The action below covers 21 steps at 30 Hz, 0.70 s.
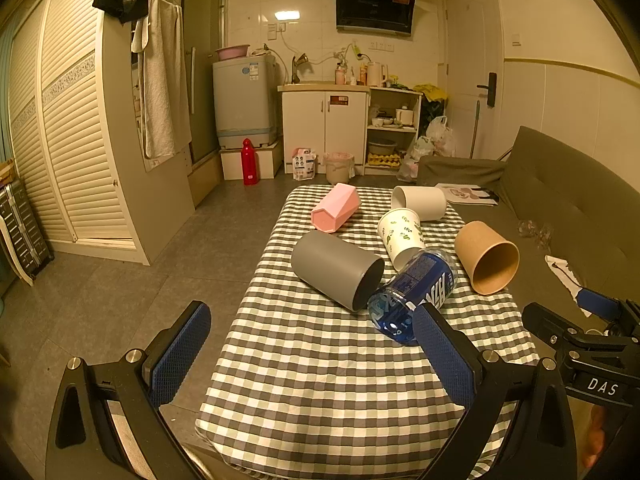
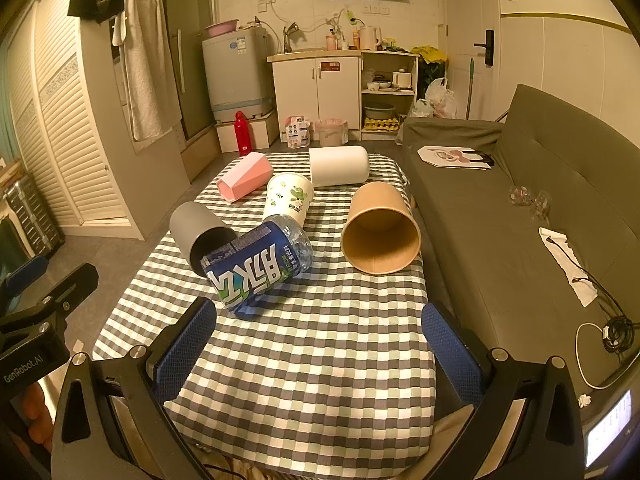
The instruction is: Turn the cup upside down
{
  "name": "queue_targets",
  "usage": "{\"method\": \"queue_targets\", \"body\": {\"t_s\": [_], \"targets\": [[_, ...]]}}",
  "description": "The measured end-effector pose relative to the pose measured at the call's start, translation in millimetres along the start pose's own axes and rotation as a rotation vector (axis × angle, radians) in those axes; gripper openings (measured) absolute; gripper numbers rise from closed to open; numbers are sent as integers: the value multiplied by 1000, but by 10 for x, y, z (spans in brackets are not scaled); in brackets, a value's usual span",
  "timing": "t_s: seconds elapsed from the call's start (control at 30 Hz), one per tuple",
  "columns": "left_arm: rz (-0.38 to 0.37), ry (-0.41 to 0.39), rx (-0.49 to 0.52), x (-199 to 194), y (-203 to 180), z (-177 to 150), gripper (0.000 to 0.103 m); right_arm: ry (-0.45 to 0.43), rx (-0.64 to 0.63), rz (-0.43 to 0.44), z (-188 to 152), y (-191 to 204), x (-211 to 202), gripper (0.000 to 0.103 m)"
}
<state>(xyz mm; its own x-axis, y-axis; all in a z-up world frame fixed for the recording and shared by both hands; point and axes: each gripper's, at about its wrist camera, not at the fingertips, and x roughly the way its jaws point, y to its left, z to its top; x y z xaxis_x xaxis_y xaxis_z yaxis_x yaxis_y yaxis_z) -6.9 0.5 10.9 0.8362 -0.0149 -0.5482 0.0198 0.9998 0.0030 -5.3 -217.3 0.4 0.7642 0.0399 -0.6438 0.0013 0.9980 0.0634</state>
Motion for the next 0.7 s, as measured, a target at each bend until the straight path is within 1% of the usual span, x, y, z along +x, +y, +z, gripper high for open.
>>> {"method": "queue_targets", "body": {"t_s": [0.7], "targets": [[1,6,-1,25,-23,-23,103,4,-2,1,-5,4,14,103]]}}
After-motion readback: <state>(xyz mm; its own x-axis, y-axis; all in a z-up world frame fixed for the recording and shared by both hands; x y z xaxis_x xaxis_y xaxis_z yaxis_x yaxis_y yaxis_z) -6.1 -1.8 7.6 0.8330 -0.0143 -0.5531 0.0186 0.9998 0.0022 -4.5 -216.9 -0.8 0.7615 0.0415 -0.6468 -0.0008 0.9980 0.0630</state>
